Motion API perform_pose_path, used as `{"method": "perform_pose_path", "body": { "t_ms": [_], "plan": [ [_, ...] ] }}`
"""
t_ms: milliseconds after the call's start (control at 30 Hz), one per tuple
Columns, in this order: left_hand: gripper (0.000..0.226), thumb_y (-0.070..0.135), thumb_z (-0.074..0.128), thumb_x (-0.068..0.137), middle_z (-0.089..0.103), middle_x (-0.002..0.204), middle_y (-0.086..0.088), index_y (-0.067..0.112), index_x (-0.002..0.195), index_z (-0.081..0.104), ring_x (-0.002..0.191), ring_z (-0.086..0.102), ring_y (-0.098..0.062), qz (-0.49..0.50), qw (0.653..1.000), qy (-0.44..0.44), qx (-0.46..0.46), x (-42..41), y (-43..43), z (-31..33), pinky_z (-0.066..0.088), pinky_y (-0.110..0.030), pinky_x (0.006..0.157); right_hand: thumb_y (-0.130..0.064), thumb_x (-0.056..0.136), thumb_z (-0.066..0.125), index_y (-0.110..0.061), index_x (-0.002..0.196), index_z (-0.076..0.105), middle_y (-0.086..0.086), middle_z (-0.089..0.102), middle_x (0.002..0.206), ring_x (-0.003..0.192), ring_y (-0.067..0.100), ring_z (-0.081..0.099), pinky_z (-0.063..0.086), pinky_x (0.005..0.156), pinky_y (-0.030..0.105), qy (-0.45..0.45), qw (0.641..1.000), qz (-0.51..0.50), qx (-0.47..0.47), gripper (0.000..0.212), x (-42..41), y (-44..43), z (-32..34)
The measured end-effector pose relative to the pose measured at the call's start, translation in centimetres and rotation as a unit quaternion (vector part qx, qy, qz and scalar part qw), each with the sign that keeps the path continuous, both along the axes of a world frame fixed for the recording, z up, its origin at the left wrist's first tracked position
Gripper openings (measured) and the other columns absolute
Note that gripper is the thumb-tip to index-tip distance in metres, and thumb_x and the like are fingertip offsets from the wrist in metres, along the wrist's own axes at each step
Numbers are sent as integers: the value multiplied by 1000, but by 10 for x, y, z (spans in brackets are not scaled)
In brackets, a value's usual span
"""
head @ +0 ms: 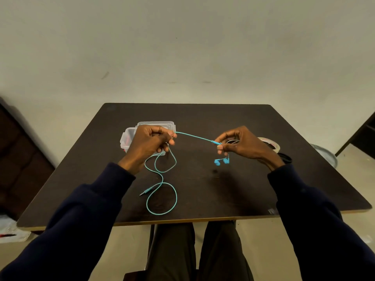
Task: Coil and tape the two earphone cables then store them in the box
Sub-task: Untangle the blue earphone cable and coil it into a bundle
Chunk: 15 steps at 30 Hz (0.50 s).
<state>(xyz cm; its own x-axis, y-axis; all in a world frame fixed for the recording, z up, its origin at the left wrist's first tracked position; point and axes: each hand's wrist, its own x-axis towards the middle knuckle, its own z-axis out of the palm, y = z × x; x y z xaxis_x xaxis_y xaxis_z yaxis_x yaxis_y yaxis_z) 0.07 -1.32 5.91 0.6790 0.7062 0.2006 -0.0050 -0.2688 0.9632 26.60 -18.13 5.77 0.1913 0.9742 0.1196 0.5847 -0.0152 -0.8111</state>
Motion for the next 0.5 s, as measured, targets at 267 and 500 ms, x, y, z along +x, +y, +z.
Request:
{"method": "perform_pose_path", "body": {
  "t_ms": [267, 500],
  "plan": [
    [16, 12, 73, 88, 77, 74, -2, 17, 75, 80, 51, 60, -9, 5, 986, 159, 53, -21, 24, -8, 45, -13, 46, -13, 91, 69, -5, 98, 76, 9, 76, 80, 68, 22, 70, 59, 69, 31, 0, 998, -63, 2, 13, 17, -13, -8],
    [36, 29, 82, 82, 76, 110, 9, 20, 117, 75, 86, 73, -9, -74, 970, 189, 135, 2, 1, -4, 57, -24, 67, -19, 90, 73, -10, 94, 78, 5, 76, 75, 61, 8, 67, 55, 60, 19, 29, 997, -75, 19, 11, -12, 3, -15]
  ]
}}
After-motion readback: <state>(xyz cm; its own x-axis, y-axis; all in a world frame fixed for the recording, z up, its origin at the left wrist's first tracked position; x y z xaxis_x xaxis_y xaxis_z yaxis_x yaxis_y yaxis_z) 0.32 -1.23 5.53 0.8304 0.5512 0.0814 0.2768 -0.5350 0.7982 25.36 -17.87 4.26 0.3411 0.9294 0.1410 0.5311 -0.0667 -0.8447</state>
